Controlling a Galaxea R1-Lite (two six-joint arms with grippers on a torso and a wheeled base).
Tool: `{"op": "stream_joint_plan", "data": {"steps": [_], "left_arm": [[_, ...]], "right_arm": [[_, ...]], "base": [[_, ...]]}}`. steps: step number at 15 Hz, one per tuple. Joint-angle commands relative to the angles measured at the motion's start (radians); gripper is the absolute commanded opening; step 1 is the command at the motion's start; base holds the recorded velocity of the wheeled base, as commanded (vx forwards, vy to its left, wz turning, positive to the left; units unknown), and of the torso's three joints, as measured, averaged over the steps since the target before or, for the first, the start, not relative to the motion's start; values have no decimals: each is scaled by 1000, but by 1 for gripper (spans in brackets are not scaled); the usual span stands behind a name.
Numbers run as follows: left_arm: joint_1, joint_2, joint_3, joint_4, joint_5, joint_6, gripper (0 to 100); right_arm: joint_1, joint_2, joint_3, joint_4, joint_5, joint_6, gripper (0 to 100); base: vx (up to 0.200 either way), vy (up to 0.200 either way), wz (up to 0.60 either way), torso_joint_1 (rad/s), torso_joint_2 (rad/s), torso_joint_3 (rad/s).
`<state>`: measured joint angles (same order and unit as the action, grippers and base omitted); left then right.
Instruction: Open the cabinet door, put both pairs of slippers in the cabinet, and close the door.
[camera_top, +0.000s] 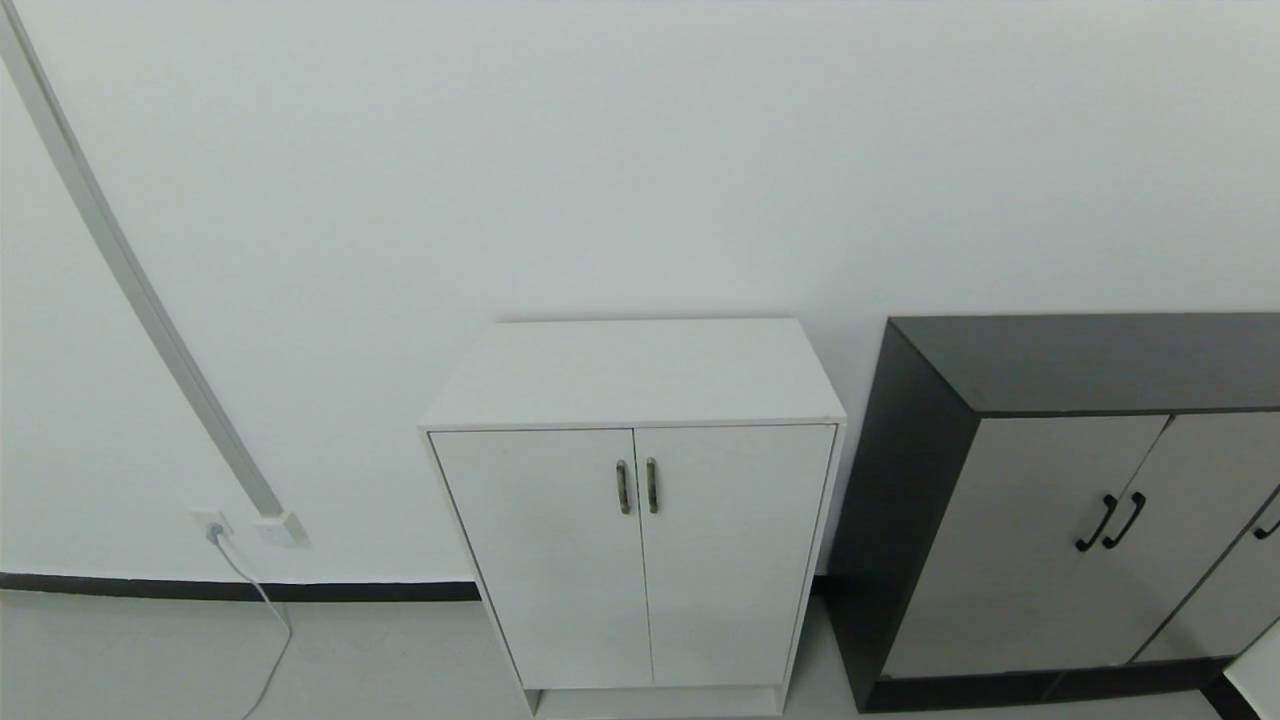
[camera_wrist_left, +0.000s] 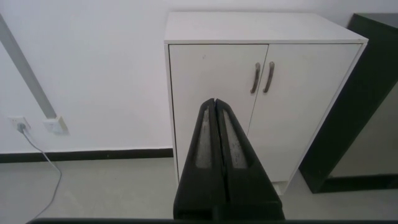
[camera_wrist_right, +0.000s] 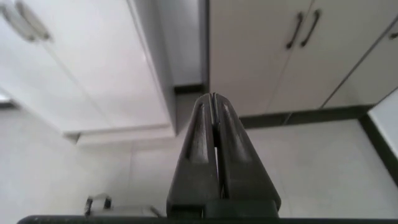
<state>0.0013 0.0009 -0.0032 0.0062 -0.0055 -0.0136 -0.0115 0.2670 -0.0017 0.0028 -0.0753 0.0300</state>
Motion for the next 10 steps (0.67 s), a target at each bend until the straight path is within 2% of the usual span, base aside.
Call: {"op": "stream_joint_plan", "data": {"steps": [1, 10], "left_arm": [[0, 1, 0, 0, 1, 0, 0], [0, 1, 0, 0, -1, 3, 0]], "right_arm": [[-39, -112, 0, 0, 0, -9, 0], [-35, -193, 0, -1, 0, -10, 0]], "base": [[0, 0, 0, 0, 0, 0], [0, 0, 0, 0, 0, 0]]}}
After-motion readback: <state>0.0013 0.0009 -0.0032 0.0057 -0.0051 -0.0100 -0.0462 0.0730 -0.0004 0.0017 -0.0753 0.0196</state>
